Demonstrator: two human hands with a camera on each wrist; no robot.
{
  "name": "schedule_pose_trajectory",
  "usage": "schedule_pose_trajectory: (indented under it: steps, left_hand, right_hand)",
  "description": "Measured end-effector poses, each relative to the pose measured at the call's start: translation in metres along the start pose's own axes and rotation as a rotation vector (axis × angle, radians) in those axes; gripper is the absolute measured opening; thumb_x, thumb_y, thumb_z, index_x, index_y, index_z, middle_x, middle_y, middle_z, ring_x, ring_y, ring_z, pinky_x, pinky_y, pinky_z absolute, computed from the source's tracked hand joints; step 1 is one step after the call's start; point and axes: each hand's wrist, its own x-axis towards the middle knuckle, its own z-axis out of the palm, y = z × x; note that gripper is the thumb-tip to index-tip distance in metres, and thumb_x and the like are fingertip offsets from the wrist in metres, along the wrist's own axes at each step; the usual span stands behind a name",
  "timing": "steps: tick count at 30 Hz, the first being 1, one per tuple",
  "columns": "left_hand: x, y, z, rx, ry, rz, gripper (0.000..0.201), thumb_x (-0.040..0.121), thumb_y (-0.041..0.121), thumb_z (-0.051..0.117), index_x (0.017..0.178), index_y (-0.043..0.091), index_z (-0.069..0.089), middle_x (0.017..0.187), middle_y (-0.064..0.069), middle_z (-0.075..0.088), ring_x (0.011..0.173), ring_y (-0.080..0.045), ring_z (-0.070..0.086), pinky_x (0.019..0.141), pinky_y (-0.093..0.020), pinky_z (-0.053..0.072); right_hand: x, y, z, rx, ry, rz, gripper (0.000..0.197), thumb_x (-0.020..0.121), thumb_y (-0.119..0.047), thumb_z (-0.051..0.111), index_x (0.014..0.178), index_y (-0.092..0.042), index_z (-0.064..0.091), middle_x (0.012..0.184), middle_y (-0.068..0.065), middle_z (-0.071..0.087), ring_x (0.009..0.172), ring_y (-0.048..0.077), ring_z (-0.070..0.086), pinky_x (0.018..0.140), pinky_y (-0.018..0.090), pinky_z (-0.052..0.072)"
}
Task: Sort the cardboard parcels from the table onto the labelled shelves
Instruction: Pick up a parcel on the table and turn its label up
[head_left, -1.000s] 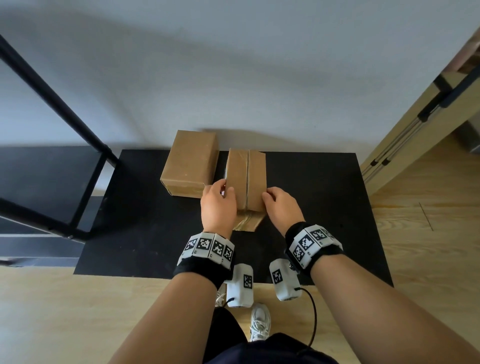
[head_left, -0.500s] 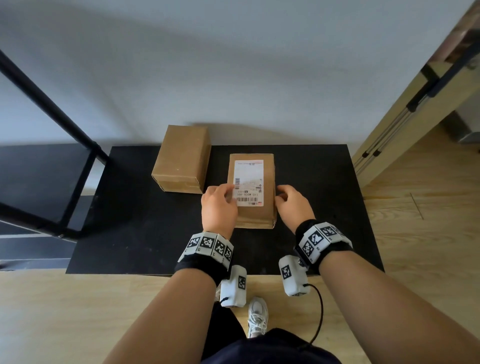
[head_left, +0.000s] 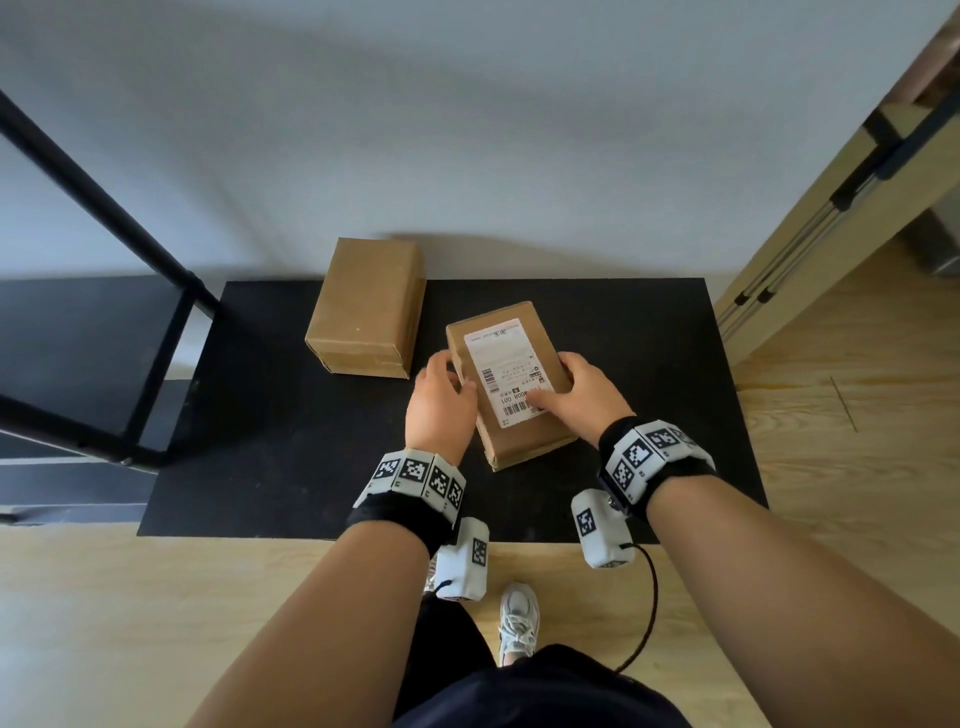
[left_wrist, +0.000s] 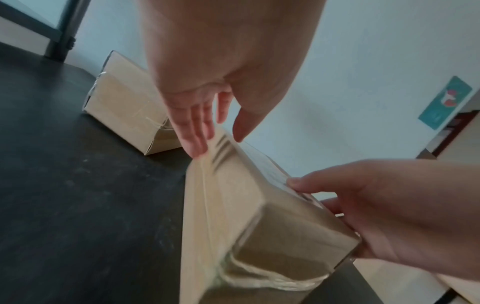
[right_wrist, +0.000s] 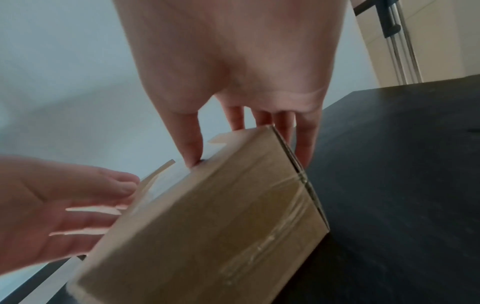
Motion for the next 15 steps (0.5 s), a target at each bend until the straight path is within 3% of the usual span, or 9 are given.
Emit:
schedule_pose_trajectory:
  steps: [2, 6, 8, 12, 15]
  left_hand:
    - [0.003, 0.003, -0.005, 0.112, 0.049, 0.079, 0.054, 0.097, 0.016, 0.056, 0.147, 0.022, 0.04, 0.142, -0.005, 0.046, 0.127, -0.022, 0.051, 0.096, -0.034, 0.049]
    - [0.011, 0.014, -0.014, 0.347, 0.072, 0.222, 0.054, 0.097, 0.013, 0.053, 0.149, 0.019, 0.04, 0.154, -0.005, 0.038, 0.141, -0.025, 0.035, 0.109, -0.037, 0.038]
    - [0.018, 0.017, -0.016, 0.423, 0.008, 0.279, 0.056, 0.097, 0.013, 0.051, 0.152, 0.019, 0.039, 0.16, -0.004, 0.033, 0.147, -0.026, 0.028, 0.116, -0.039, 0.032]
    - [0.032, 0.015, -0.011, 0.682, -0.212, 0.313, 0.062, 0.103, 0.022, 0.045, 0.16, 0.025, 0.019, 0.168, 0.003, 0.013, 0.156, -0.021, 0.005, 0.125, -0.046, 0.009]
    - [0.035, 0.011, -0.012, 0.754, -0.222, 0.316, 0.059, 0.104, 0.032, 0.04, 0.159, 0.027, 0.021, 0.164, 0.003, 0.025, 0.153, -0.022, 0.017, 0.123, -0.047, 0.015]
  right_hand:
    - [0.005, -0.006, -0.005, -0.035, -0.062, -0.015, 0.077, 0.085, -0.037, 0.07, 0.151, -0.026, 0.032, 0.143, 0.004, 0.048, 0.124, 0.024, 0.055, 0.102, 0.046, 0.047]
    - [0.015, -0.018, -0.011, -0.135, -0.185, -0.043, 0.075, 0.087, -0.027, 0.066, 0.152, -0.033, 0.03, 0.146, 0.004, 0.047, 0.127, 0.025, 0.053, 0.104, 0.047, 0.046]
    - [0.018, -0.022, -0.013, -0.154, -0.212, -0.06, 0.072, 0.09, -0.018, 0.063, 0.152, -0.033, 0.031, 0.146, 0.002, 0.049, 0.127, 0.024, 0.054, 0.102, 0.045, 0.048]
    - [0.02, -0.024, -0.013, -0.218, -0.228, -0.111, 0.072, 0.09, -0.004, 0.057, 0.15, -0.036, 0.035, 0.146, 0.004, 0.047, 0.118, 0.023, 0.059, 0.093, 0.039, 0.055]
    - [0.018, -0.02, -0.014, -0.255, -0.118, -0.136, 0.064, 0.088, -0.014, 0.063, 0.145, -0.036, 0.044, 0.145, 0.006, 0.043, 0.121, 0.024, 0.055, 0.094, 0.039, 0.054]
